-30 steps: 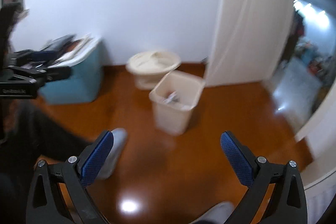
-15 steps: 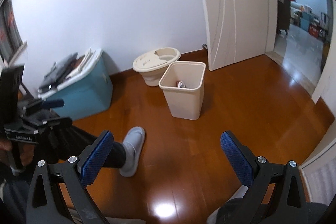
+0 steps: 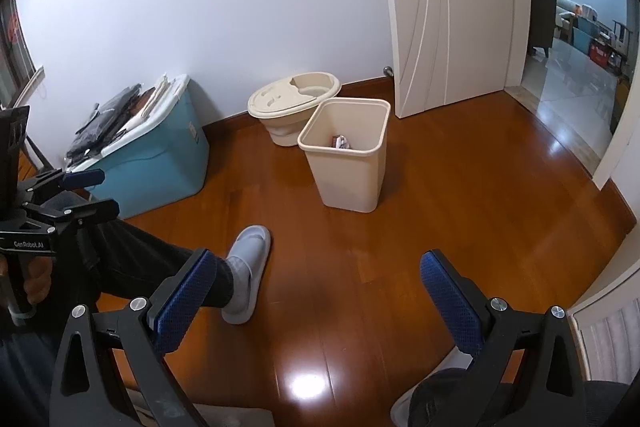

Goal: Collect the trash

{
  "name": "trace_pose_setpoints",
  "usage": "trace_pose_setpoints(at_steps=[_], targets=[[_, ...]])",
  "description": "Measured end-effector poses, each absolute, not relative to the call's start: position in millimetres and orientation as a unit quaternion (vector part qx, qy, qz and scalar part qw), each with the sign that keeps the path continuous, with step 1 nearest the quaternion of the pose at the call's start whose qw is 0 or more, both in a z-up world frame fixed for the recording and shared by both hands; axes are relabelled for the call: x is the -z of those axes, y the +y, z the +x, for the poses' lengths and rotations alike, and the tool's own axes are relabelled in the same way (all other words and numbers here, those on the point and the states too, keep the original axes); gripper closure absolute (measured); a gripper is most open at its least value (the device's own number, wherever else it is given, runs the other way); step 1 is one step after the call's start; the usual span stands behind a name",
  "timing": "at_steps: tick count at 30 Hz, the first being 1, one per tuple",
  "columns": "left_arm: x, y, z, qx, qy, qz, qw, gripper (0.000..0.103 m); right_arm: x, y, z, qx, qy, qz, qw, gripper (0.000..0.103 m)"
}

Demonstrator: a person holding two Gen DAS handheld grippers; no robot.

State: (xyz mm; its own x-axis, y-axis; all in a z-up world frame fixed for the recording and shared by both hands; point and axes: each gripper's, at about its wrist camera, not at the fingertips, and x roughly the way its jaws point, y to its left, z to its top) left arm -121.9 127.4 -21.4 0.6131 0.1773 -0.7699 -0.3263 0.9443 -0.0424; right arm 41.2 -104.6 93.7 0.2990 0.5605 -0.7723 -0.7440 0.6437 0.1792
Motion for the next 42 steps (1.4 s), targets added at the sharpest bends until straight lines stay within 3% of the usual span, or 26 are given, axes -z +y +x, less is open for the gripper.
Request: trace_pose_setpoints(at_steps=[42], targets=[[23.0, 128.6, -123.6, -0.145, 0.428, -0.096, 0.887, 0.012, -89.1, -97.3, 36.1, -0.421, 0.428, -0.117, 0.791, 0.0]])
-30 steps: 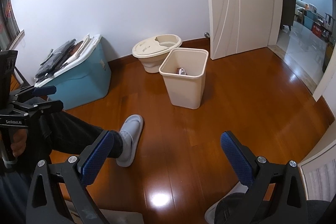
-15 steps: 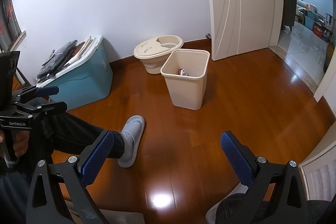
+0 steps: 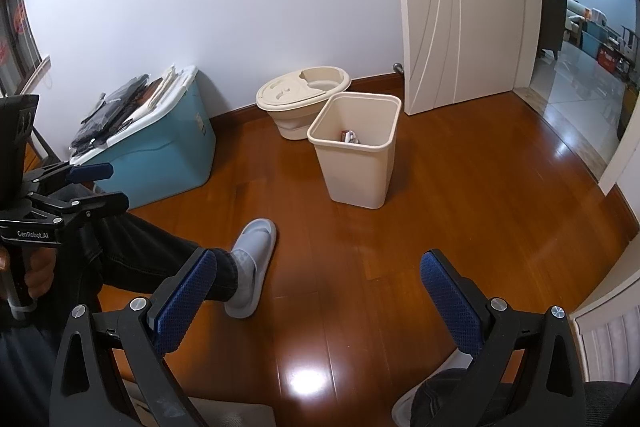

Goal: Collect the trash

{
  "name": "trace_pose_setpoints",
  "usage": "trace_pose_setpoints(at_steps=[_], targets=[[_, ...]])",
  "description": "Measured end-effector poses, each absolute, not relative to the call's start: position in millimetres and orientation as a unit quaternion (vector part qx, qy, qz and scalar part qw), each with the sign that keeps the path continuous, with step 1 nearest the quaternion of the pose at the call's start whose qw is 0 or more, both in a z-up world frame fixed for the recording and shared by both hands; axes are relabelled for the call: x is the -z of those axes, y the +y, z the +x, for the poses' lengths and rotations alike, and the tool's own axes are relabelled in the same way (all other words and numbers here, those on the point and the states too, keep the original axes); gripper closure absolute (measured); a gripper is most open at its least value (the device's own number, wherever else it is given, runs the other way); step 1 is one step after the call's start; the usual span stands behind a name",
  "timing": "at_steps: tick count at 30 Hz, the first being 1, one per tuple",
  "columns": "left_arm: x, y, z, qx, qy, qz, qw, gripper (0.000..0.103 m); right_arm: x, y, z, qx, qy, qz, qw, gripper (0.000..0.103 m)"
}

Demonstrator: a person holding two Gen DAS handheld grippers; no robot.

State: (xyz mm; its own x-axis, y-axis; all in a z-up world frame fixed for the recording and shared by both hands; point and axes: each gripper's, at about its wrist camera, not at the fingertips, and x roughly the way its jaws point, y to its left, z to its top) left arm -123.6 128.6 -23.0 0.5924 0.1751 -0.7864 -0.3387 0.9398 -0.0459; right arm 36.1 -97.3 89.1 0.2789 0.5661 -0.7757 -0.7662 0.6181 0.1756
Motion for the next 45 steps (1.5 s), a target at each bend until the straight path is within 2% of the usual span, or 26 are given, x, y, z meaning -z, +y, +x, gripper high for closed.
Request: trace_pose_setpoints(at_steps=[45], targets=[[22.0, 124.5, -124.0, -0.138, 0.43, -0.092, 0.888, 0.012, -79.6, -96.8, 25.9, -0.427, 0.431, -0.124, 0.785, 0.0]])
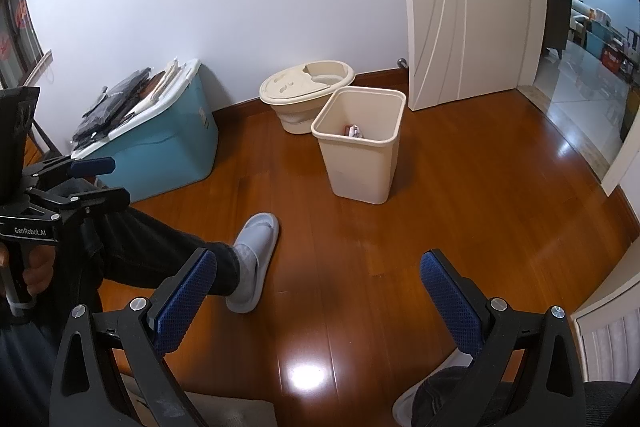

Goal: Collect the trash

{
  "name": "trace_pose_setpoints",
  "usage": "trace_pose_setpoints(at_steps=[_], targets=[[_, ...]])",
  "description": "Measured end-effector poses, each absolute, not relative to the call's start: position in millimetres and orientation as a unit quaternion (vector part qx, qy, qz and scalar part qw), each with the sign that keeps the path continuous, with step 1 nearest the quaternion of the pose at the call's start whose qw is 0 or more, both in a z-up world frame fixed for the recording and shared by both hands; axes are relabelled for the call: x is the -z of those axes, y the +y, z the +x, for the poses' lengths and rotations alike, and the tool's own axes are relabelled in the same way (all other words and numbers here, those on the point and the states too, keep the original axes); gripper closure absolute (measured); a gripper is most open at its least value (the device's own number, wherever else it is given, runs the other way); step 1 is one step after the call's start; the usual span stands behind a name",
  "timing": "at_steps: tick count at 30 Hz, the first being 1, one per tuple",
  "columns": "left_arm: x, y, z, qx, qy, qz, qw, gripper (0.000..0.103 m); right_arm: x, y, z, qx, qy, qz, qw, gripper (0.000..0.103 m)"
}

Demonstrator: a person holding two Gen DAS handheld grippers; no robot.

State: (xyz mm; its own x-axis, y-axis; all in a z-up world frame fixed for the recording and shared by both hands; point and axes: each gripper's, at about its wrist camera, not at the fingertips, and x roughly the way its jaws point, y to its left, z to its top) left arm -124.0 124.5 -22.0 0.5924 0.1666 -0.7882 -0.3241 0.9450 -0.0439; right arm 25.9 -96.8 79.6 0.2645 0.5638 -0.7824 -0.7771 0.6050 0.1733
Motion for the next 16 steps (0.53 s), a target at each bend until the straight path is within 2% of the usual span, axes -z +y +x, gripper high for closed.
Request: trace_pose_setpoints(at_steps=[16], targets=[[20.1, 113.0, -127.4, -0.143, 0.414, -0.087, 0.895, 0.012, -77.7, -99.6, 27.1, -0.43, 0.433, -0.125, 0.783, 0.0]])
